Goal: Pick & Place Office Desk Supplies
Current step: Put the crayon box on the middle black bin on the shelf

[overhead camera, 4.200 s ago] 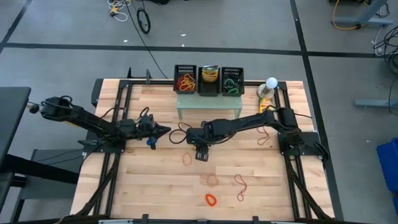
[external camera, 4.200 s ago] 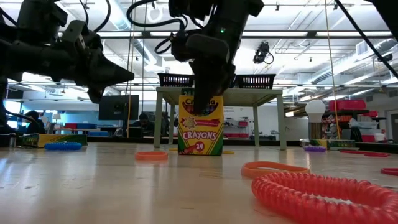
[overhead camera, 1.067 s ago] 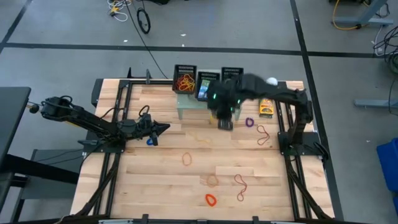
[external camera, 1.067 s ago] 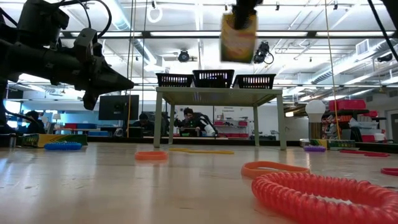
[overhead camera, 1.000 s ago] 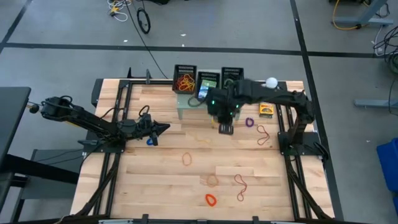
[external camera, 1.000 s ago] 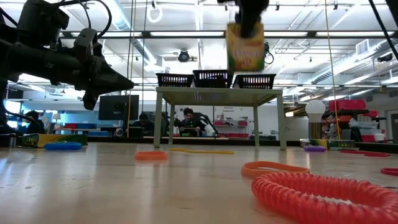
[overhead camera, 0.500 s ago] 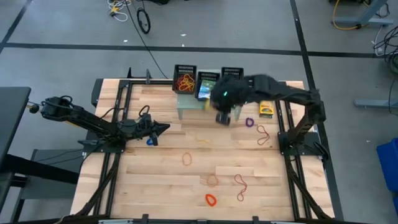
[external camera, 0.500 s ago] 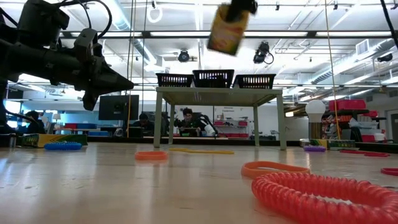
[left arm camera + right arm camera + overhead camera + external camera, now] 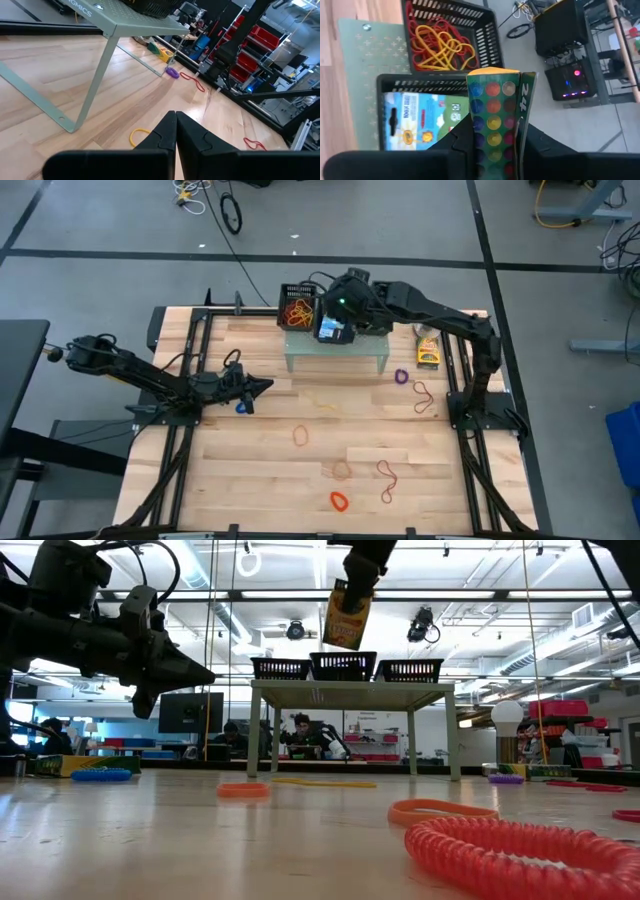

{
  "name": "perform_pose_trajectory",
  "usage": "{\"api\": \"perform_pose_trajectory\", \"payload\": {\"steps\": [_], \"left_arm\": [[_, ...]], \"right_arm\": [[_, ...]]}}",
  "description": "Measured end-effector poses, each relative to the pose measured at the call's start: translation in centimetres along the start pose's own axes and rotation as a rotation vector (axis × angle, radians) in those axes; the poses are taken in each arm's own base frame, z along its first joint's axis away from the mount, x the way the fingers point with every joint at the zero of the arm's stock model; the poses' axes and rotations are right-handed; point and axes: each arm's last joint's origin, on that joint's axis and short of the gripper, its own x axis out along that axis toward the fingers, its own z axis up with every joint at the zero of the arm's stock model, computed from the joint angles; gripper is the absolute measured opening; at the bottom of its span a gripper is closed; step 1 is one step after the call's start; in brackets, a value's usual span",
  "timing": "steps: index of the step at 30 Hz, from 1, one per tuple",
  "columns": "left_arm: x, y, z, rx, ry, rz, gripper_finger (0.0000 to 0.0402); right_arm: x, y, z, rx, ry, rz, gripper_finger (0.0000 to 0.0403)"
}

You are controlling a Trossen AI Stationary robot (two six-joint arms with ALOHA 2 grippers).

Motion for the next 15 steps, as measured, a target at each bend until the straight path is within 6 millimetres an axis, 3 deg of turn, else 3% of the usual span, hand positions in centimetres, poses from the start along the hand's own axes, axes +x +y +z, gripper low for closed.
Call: {"api": "perform_pose_trajectory", "payload": {"steps": [9,15], "left_arm": [[0.0,0.0,-0.1,0.021,0.006,0.004,0.0009],[0.0,0.1,-0.1,0.040,0.010,0.008,0.0009]], "right_arm": [[1.5,-1.6,-0.5,0.006,0.008,-0.008,0.0091],[4.3,-0.3,-0.3,-0.068,0.074,0.023,0.0091]]}}
